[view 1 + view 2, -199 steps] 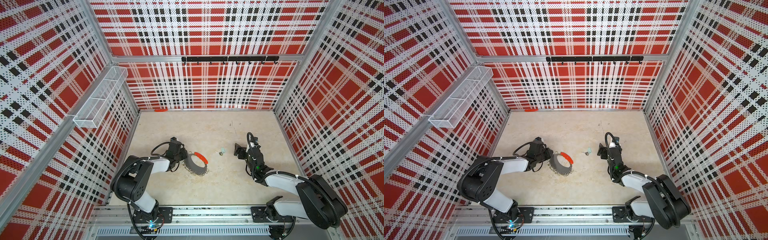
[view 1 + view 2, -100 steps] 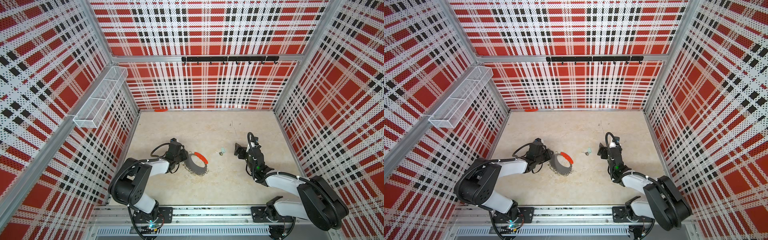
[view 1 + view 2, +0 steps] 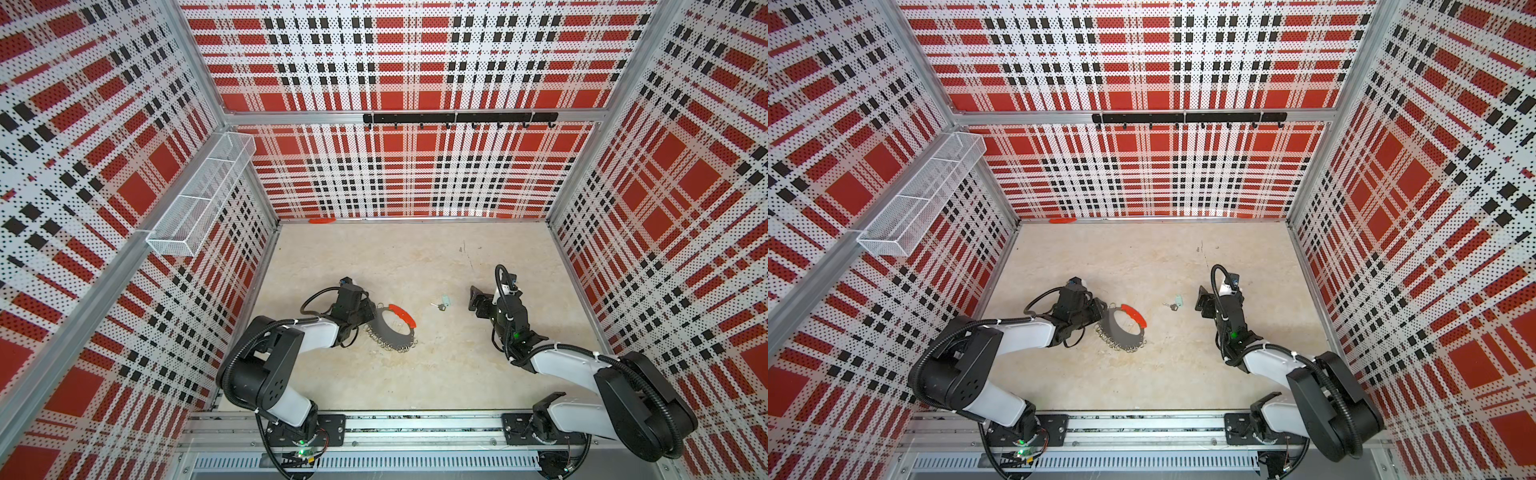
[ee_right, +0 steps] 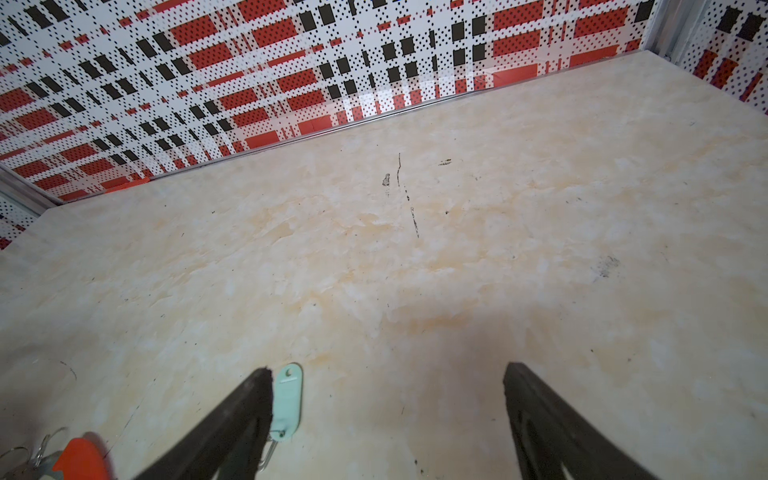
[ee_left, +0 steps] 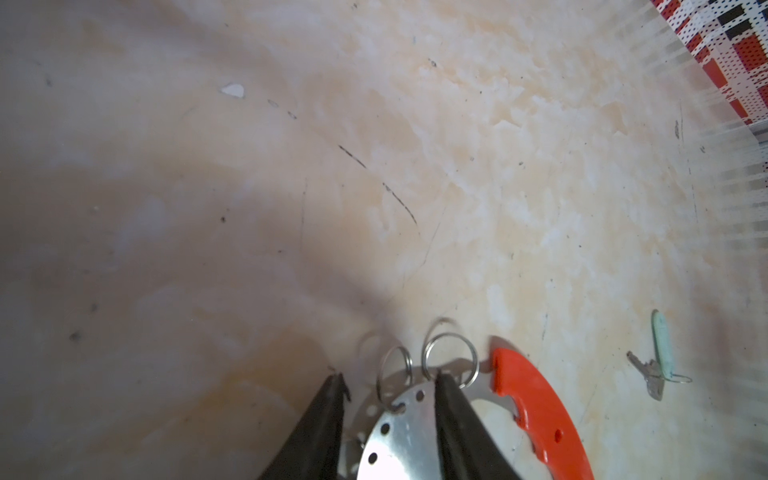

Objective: Put the keys on the keyring
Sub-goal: 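Lower the left gripper and grasp the edge of the silver keyring disc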

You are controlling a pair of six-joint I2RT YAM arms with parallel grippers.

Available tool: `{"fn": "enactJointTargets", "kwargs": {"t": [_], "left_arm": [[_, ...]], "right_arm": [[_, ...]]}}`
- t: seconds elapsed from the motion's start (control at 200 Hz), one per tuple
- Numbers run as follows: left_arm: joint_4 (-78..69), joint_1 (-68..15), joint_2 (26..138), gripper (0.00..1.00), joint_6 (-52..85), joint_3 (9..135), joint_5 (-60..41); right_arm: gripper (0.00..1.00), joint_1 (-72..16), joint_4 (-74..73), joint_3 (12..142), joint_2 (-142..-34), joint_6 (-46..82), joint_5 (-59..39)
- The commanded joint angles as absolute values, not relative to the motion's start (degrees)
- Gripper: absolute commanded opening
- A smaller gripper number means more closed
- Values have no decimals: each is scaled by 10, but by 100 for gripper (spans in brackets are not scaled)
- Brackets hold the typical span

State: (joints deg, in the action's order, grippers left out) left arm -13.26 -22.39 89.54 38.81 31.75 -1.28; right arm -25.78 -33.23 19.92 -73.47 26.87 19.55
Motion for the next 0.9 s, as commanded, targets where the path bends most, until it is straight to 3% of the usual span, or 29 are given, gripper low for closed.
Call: {"fn": "enactJointTargets", "kwargs": {"t": [0.0, 0.281, 0.516, 0.807, 0.897], "left_arm": [[-143, -233, 905, 38, 388, 317, -19], [-147, -244, 927, 36, 388, 329, -23], [-142, -245, 934, 27, 389, 330, -12], [-139, -262, 912, 0, 361, 331, 13], [-140, -270, 898, 0, 352, 333, 19]], "right_arm": [[88, -260, -334, 207, -724, 273, 199], [87, -261, -335, 207, -722, 272, 198], [86, -260, -335, 205, -719, 272, 200], [85, -260, -328, 207, -716, 263, 209], [85, -261, -325, 202, -701, 258, 214]]}}
